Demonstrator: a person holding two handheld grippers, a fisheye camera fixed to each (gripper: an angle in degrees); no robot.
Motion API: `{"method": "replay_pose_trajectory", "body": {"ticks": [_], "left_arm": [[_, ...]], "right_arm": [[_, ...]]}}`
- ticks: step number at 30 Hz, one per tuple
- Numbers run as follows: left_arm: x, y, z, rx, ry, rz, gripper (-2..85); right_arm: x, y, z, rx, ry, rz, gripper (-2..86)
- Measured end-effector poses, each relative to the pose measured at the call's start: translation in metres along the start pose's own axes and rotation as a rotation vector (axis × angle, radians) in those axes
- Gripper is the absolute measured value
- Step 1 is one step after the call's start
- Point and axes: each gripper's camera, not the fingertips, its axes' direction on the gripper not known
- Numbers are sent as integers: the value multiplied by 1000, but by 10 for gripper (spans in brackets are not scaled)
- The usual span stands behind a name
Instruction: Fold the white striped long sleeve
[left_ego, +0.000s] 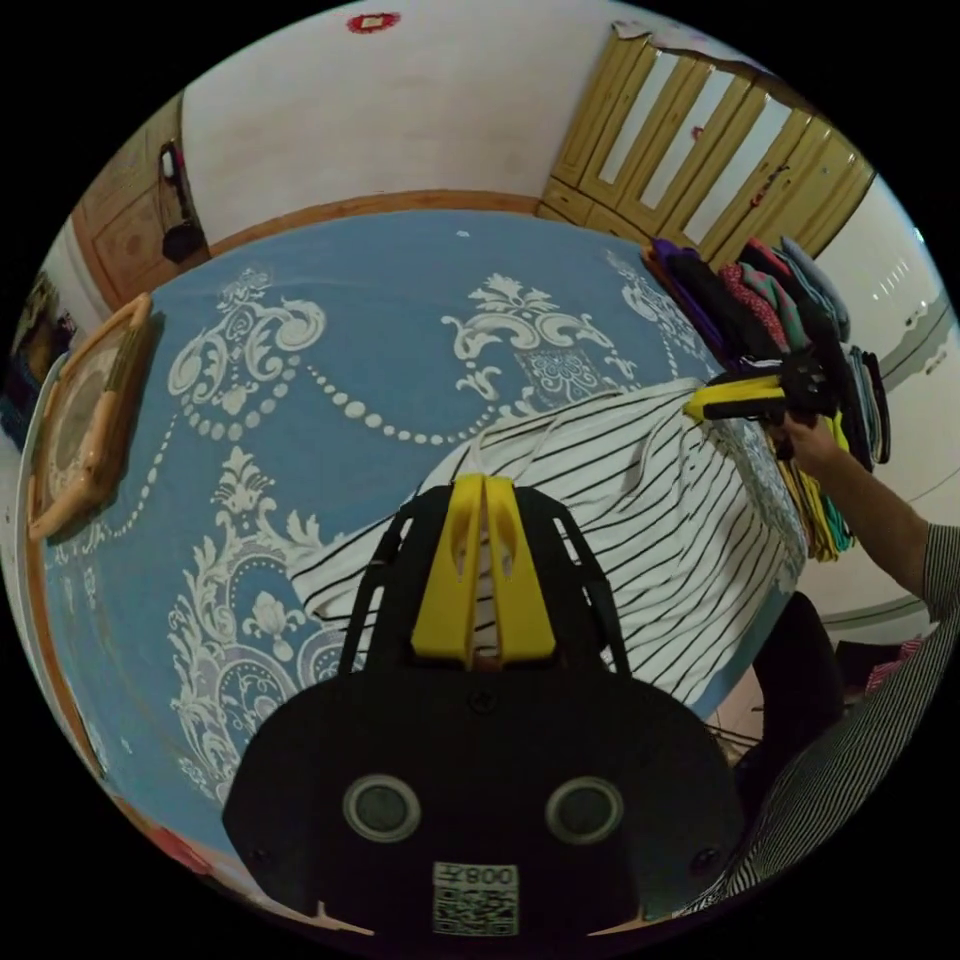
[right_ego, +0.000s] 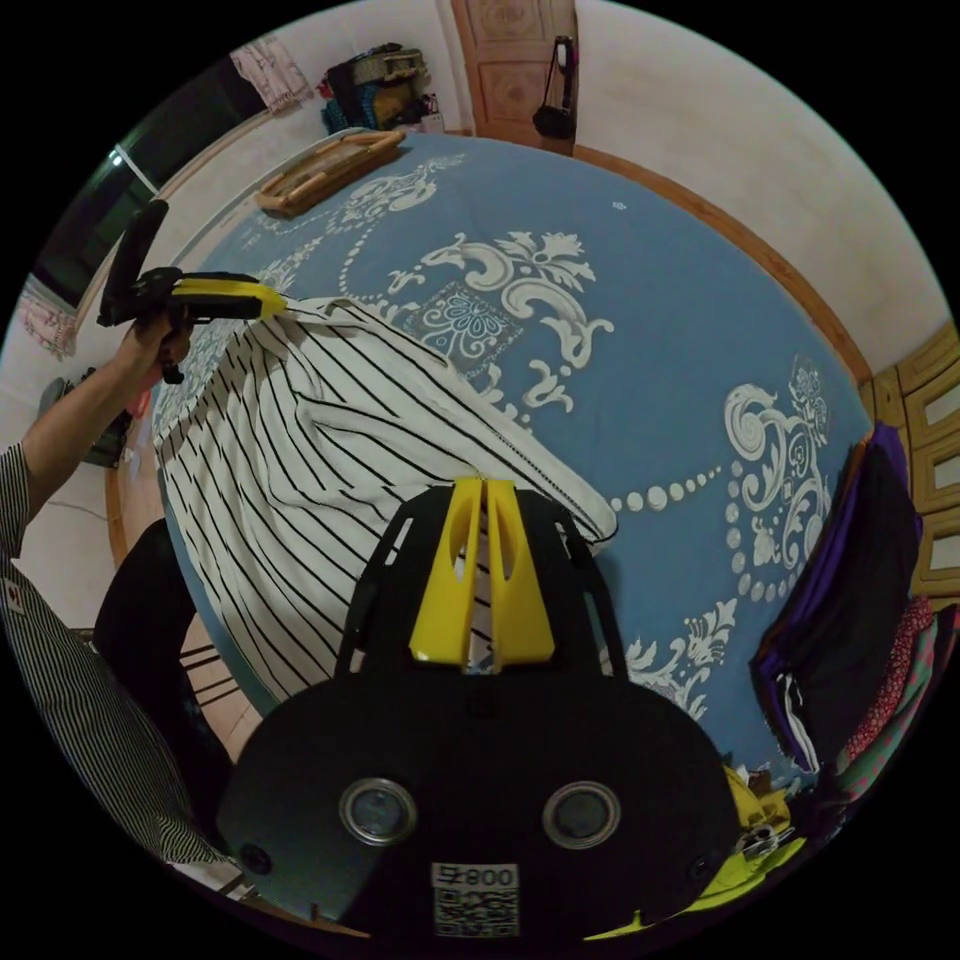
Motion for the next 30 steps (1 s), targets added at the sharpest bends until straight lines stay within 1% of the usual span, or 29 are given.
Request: {"method": "replay_pose_trajectory", "body": {"ticks": [3,5,6,8,9,11,15,17,19,22,23,24,26,28,30], "left_arm": [[-6,-3,-6,24,44,-12,1],[-1,-3,-1,-12,104,38,2],[1,-2,2,-31,104,56,2],[10,-4,18,-136,52,113,3],[10,-4,20,-153,28,111,3],[2,-9,19,-132,-34,78,4],[-25,-17,5,-77,-72,-38,8],[-37,-14,-10,-27,-10,-64,16],[-39,-5,-21,-1,44,-43,32],[-35,16,-28,-15,189,58,69],[-33,24,-27,-43,192,98,76],[-31,27,-26,-66,171,113,76],[-28,35,-18,-160,64,156,64],[-29,38,-17,-174,4,170,43],[-34,38,-23,-173,3,158,27]], "right_arm": [[4,-7,-8,13,2,6,3],[6,-11,-10,10,-13,5,3],[6,-11,-10,7,-10,2,3],[4,-10,-9,3,-4,-3,3],[4,-8,-8,-7,-3,-2,3],[6,-5,-7,-11,-13,11,3],[15,1,-10,-8,-37,31,3],[17,2,-12,-8,-41,31,3],[20,5,-14,-6,-43,28,3],[26,9,-15,-7,-47,32,3],[27,10,-15,-6,-49,34,3],[30,13,-16,-4,-53,38,3],[33,16,-19,-4,-55,42,3],[38,20,-23,-7,-49,43,3],[42,23,-28,-3,-47,45,2]]}}
